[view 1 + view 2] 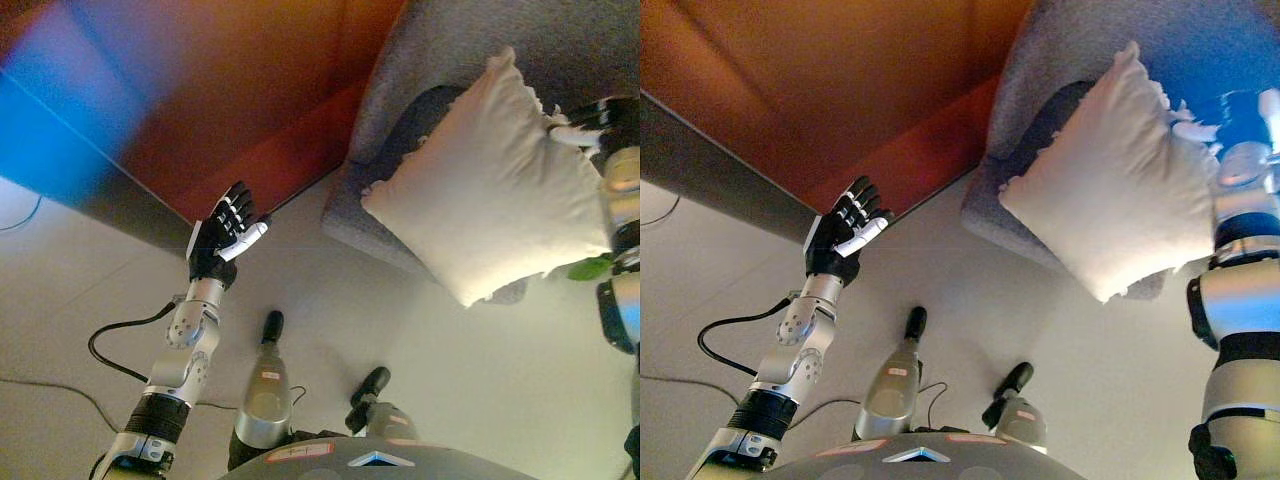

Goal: Pick up the pillow and put it on the sofa.

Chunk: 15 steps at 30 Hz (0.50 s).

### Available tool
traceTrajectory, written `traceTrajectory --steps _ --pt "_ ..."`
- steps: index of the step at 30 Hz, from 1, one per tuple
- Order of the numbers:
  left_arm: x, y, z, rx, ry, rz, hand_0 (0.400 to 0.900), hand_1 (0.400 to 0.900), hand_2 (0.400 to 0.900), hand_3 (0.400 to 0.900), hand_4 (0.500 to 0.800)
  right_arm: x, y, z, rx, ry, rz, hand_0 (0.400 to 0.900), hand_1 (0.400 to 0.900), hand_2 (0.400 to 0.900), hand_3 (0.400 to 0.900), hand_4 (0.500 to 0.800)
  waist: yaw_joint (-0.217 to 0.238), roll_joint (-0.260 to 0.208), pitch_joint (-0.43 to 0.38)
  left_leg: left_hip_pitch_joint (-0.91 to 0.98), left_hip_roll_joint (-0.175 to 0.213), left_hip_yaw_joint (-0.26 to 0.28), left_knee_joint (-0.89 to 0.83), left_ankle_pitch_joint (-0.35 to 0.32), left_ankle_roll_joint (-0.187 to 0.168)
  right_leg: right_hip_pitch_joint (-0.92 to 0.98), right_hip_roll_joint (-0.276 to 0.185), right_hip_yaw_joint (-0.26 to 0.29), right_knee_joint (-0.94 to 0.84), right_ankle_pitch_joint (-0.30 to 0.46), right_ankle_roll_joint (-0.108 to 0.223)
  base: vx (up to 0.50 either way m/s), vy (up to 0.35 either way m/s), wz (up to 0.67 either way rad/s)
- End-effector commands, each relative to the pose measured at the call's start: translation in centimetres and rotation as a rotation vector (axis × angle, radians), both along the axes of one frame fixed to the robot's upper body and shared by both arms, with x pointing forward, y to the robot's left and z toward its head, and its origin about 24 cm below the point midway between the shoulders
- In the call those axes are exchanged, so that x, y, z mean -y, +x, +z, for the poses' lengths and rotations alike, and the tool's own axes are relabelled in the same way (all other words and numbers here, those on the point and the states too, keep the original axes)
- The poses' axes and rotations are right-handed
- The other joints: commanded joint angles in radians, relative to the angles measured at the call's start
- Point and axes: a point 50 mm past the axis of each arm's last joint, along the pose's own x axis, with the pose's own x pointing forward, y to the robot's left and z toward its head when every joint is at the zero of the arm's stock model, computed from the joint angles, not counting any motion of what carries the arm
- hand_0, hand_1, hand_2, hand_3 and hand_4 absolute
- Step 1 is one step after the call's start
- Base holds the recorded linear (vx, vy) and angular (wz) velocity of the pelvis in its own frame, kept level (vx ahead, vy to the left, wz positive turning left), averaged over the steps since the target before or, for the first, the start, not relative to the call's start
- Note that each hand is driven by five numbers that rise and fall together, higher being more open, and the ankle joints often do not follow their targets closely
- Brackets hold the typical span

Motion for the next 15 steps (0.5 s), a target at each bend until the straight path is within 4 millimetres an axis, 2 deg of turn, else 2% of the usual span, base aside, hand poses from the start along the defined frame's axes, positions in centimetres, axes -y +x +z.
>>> traceTrajectory --steps 1,8,11,15 --pt "2.8 1.4 5.7 0.27 0.012 -0.168 0.9 0.9 0.9 0.9 0.8 1.5 -2.0 10.8 0.367 -0.096 -0.078 0.9 0.9 0.9 0.9 0.8 0.037 -0.015 -0.08 0.098 0.056 -0.005 -0.062 -0.019 -0.05 0.05 -0.069 0.005 0.0 0.071 0.086 0.06 -0.008 0.14" --pt "2.1 1.1 4.5 0.212 0.031 -0.123 0.9 0.9 0.9 0.9 0.8 0.7 -1.3 9.1 0.392 -0.026 -0.036 0.9 0.9 0.9 0.9 0.8 0.019 -0.018 -0.098 0.136 0.047 -0.012 -0.044 -0.049 -0.042 0.104 -0.071 0.0 0.0 0.062 0.086 0.03 0.012 -0.04" --pt "1.7 1.0 4.1 0.194 0.055 -0.098 0.9 0.9 0.9 0.9 0.8 -1.0 -0.4 8.3 0.477 0.053 0.058 0.9 0.9 0.9 0.9 0.8 -0.007 -0.02 -0.11 0.158 0.045 0.002 -0.018 -0.076 -0.039 0.125 -0.075 0.01 0.0 0.06 0.086 0.01 0.035 -0.18" --pt "1.3 1.2 3.5 0.16 0.088 -0.065 0.9 0.9 0.9 0.9 0.8 -6.0 1.2 7.1 0.574 0.117 0.278 0.9 0.9 0.9 0.9 0.8 -0.056 -0.017 -0.122 0.179 0.044 0.03 0.013 -0.101 -0.03 0.129 -0.087 0.042 0.002 0.067 0.083 0.0 0.061 -0.38"
